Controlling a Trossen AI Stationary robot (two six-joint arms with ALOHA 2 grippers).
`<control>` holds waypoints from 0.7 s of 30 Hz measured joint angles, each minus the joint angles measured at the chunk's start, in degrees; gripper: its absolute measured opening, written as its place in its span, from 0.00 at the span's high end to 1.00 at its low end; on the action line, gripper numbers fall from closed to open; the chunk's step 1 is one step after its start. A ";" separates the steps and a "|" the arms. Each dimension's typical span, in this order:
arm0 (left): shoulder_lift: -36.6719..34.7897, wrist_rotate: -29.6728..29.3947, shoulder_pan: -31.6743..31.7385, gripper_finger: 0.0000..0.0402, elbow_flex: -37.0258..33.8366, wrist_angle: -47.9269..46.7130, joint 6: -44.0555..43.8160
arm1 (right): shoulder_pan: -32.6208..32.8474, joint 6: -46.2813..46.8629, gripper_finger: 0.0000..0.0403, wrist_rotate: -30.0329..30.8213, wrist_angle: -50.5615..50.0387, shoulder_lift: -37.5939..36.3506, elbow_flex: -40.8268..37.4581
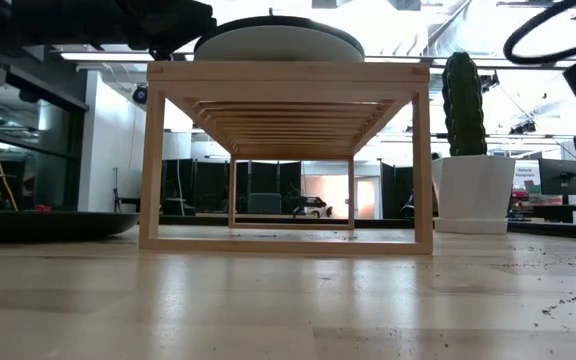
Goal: Place and stack plates onto a shelf
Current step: Stack the light pink plate on top of the dark blue plate on the shelf
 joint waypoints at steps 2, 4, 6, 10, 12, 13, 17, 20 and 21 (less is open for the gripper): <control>0.00 0.00 0.00 0.70 0.00 0.00 0.44 | 0.00 -0.16 0.80 -0.57 0.07 1.07 0.00; 0.00 0.00 0.00 0.70 0.00 0.02 0.54 | 0.00 -0.98 0.80 -1.75 0.00 1.96 -0.02; 0.00 0.00 0.00 0.70 0.00 0.00 0.63 | 0.00 -1.93 0.80 -3.21 0.02 2.70 -0.02; 0.00 -0.02 0.00 0.70 0.00 0.01 0.56 | 0.00 -3.16 0.80 -3.44 0.00 3.88 -0.02; 0.00 -0.02 0.00 0.70 0.00 0.01 0.45 | 0.00 -3.99 0.80 -3.41 0.03 4.30 -0.02; -0.01 -0.02 0.00 0.70 0.00 0.02 0.45 | 0.00 -4.23 0.80 -3.40 0.14 4.38 -0.04; 0.00 -0.02 0.00 0.70 0.00 0.00 0.43 | 0.00 -4.71 0.81 -3.38 0.17 4.35 -0.04; 0.00 -0.02 0.00 0.70 0.00 0.00 0.44 | 0.00 -5.11 0.87 -3.37 0.20 4.35 -0.04; 0.00 -0.02 0.00 0.70 0.00 0.00 0.44 | 0.00 -5.11 0.91 -3.39 0.19 4.35 -0.04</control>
